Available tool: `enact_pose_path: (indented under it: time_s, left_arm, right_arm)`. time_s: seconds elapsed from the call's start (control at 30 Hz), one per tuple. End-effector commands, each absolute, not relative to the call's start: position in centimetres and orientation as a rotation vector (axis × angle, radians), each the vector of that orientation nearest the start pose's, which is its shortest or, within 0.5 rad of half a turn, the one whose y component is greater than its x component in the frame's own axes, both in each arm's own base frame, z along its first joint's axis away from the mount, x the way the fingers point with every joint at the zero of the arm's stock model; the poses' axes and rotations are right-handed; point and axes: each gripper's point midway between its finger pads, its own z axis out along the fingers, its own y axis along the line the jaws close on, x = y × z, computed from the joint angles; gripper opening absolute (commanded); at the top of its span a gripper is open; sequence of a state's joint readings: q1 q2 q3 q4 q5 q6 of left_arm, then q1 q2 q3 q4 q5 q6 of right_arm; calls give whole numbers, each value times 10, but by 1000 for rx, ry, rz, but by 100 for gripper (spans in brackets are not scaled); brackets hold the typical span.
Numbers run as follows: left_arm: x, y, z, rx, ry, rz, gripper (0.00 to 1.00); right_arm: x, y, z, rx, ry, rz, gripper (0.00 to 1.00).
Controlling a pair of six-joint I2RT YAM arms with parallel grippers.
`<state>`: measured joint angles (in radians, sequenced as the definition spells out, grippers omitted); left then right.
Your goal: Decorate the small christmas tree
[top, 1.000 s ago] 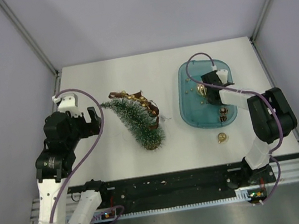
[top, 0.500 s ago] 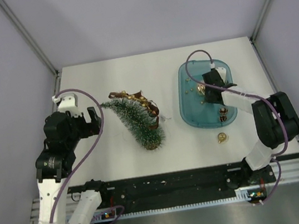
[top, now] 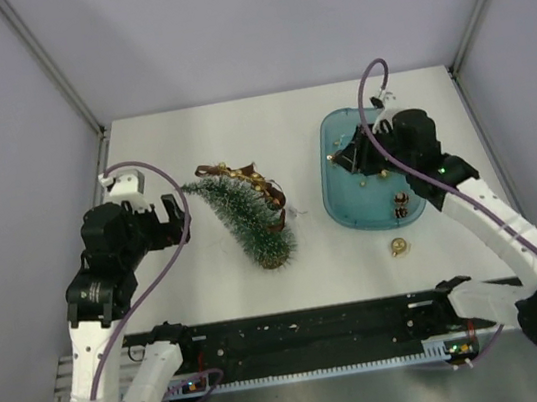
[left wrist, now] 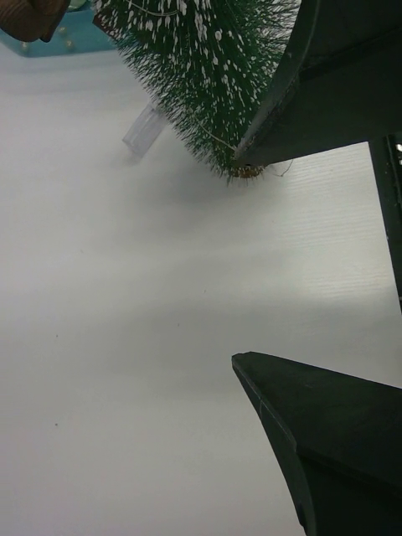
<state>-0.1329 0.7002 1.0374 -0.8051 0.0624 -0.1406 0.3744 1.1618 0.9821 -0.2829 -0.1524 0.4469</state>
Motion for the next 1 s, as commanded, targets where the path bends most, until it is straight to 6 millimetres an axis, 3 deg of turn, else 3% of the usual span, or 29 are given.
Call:
enact_pose_path:
  time_s: [0.0,0.2,0.5,0.67,0.77,0.97]
  left_arm:
    - [232,-61,280,47,2006,-326,99]
    - [225,-76,287,83,2004,-429,99]
    - [215,-95,294,147,1971,-553,99]
    - [210,-99,297,179,1947,-579,99]
    - [210,-102,299,185,1936,-599,98]
    - [213,-107,298,161,1921,-644,96]
  right_arm:
    - [278,215,295,-263,1953,947,25]
    - [240,241,317,-455,1916,994,22]
    - [222,252,352,-513,1830,852,18]
    - [196,273,356,-615,1814,865,17]
    - [179,297,350,-692,1818,837,17]
    - [177,333,331,-702,1838,763,13]
